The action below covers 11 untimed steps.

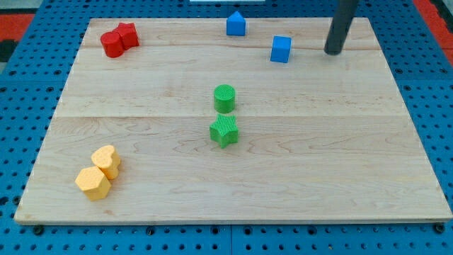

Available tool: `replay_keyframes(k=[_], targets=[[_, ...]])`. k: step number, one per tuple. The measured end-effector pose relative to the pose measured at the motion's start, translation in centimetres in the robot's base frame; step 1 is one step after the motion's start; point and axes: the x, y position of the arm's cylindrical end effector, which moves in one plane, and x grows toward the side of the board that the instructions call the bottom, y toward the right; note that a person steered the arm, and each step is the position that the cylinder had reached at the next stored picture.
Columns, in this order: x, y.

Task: Slide your arm to the top center

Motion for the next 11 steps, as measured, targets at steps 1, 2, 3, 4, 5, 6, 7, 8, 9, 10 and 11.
replay_keyframes(k=[1,2,3,4,5,6,7,8,9,10,11], targets=[[-6.5,-8.5],[-6.5,-12.6],[-3.3,-24.5],[-0.5,-24.5],[-0.8,-23.2],[-2.0,-22.0],[-3.6,-21.6],[-4.3,-21.4],[-4.3,-21.4],[-4.4,-21.4],[-4.5,-21.4]])
